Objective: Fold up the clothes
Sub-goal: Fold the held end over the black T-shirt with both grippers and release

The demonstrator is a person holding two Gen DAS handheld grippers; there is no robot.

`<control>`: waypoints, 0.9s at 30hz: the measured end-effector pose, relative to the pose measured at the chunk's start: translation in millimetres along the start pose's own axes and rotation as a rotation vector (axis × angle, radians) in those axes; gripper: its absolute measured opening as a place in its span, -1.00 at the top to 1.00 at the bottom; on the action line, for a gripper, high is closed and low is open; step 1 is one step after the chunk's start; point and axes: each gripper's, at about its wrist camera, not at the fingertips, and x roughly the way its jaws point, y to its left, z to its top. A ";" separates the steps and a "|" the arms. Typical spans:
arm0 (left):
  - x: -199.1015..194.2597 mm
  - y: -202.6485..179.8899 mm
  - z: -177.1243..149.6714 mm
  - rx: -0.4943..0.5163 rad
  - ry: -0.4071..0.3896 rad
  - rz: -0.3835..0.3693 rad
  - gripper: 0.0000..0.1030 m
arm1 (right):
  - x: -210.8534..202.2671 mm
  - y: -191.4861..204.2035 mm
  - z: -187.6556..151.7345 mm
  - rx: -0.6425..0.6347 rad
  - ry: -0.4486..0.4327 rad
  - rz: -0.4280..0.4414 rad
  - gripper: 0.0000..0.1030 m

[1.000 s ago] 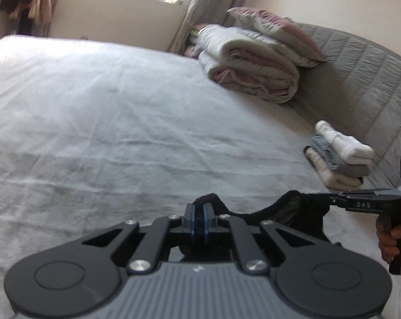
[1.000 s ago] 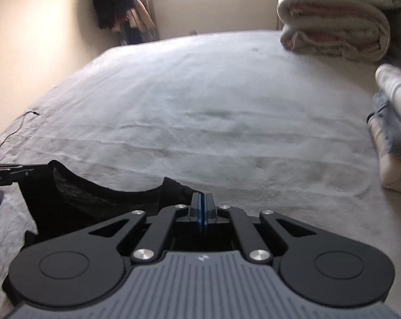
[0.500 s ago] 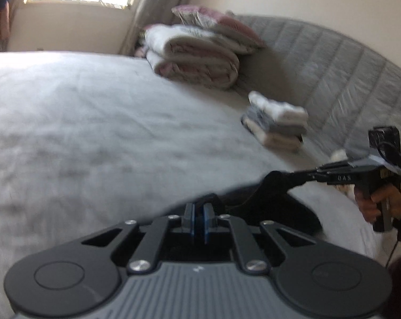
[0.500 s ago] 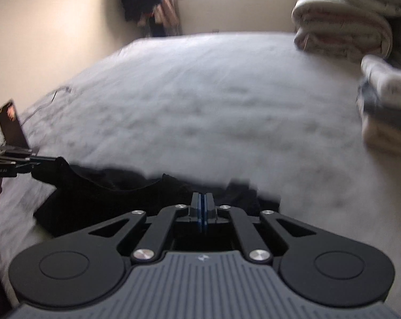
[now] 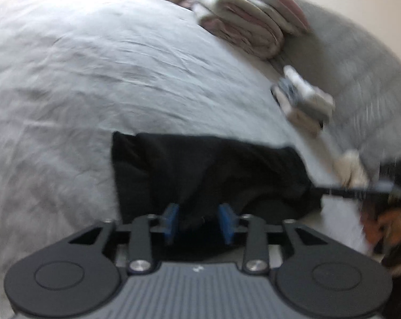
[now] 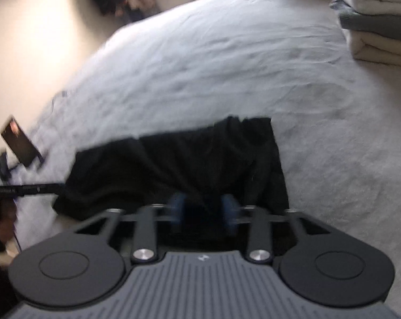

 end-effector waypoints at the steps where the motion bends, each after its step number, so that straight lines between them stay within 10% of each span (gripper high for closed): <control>1: -1.7 8.3 2.5 -0.072 -0.006 -0.023 -0.03 | -0.1 -1.8 1.7 0.027 -0.005 0.019 0.15; 6: 6.8 41.6 2.7 -0.335 -0.003 -0.082 -0.03 | 17.3 -15.2 -1.8 0.205 0.073 0.130 0.15; 11: 18.3 36.4 1.7 -0.328 -0.018 -0.048 0.05 | 30.4 -20.1 -3.0 0.293 0.110 0.139 0.15; 15: 32.0 28.2 2.0 -0.306 0.028 -0.054 0.60 | 38.0 -30.7 -10.8 0.443 0.104 0.249 0.17; 19: 34.3 24.4 3.9 -0.275 0.044 -0.034 0.88 | 46.5 -28.6 -14.8 0.485 0.100 0.248 0.78; 27: 12.7 32.3 10.6 -0.268 -0.021 -0.033 0.92 | 24.2 -24.8 -10.8 0.511 0.073 0.391 0.83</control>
